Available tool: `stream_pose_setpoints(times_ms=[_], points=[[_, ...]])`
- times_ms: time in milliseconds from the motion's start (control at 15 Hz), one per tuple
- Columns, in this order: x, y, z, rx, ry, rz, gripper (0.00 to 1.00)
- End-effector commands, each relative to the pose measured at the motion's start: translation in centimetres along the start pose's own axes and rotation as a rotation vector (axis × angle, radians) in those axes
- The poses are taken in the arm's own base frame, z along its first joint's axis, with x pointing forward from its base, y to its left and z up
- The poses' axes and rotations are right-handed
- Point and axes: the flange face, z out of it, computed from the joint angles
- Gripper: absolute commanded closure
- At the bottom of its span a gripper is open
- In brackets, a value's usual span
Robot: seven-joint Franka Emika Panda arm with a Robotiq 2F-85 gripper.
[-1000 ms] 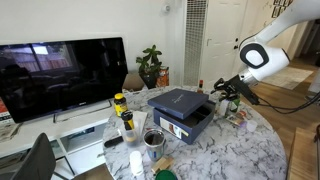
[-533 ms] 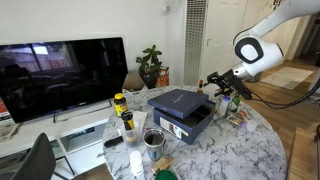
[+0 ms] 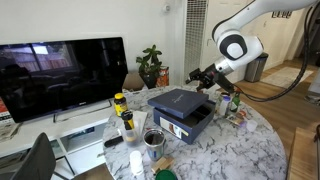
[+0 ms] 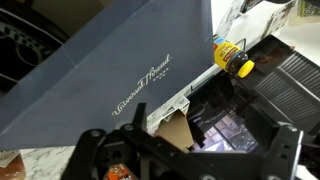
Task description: Put the lid on the blue box
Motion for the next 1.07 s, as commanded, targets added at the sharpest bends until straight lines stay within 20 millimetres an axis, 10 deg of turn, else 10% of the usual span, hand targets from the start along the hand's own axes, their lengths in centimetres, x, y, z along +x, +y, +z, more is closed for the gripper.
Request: stream_pose_setpoints(times_ms=[0, 1000], points=[[1.1, -0.8, 3.0, -0.023, -0.022, -0.186, 0.00], [3.4, 0.1, 16.7, -0.086, 0.039, -0.632, 0.00]])
